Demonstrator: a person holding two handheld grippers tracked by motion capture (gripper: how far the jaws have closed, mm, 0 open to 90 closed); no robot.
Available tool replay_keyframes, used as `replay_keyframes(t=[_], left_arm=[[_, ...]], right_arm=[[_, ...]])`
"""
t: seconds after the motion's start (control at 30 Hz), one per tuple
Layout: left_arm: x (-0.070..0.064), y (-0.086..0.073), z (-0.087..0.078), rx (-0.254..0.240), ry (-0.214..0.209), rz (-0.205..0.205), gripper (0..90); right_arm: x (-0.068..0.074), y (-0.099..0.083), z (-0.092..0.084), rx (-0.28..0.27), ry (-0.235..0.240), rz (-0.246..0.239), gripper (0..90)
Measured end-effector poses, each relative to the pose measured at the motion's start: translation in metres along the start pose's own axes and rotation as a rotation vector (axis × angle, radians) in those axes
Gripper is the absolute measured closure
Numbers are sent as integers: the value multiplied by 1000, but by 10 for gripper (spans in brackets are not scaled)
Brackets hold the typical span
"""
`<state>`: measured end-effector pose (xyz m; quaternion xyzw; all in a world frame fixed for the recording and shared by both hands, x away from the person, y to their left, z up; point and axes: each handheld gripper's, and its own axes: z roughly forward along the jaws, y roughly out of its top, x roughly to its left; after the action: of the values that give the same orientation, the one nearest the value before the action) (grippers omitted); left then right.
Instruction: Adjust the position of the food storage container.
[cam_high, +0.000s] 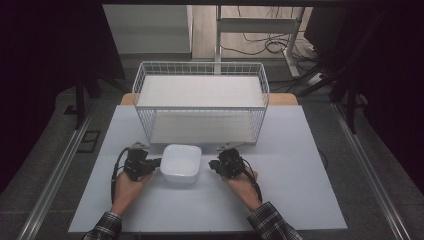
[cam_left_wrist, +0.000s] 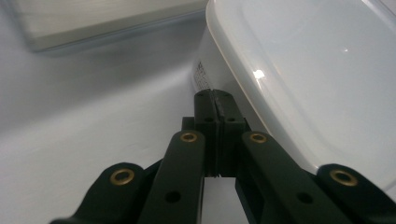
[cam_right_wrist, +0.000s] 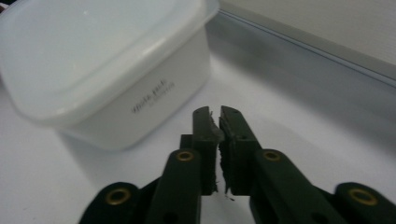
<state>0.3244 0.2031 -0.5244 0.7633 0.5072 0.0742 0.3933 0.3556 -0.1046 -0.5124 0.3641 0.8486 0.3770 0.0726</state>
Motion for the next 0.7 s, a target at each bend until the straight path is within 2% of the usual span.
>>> replay_keyframes(t=[0.03,0.13,0.17,0.23,0.3,0.33,0.43,0.6,0.7], left_arm=[[0,0,0,0,0,0,900],[-15,3,9,9,-33,24,900],[-15,3,9,9,-33,24,900],[-28,6,18,23,-49,44,900],[-31,6,20,27,-49,51,900],[-33,7,22,31,-58,53,900],[-39,7,27,39,-75,57,900],[-51,6,30,50,-100,70,900],[-58,4,30,67,-116,95,900]], right_arm=[[0,0,0,0,0,0,868],[-5,-1,-2,-6,-20,6,885],[-5,-1,-2,-6,-20,6,885],[-12,-3,-3,-5,-32,29,887],[-14,-4,-4,0,-47,31,888],[-20,-7,-6,5,-54,42,888],[-26,-11,-10,11,-51,65,888],[-27,-18,-20,22,-62,56,886],[-26,-25,-28,30,-69,61,886]])
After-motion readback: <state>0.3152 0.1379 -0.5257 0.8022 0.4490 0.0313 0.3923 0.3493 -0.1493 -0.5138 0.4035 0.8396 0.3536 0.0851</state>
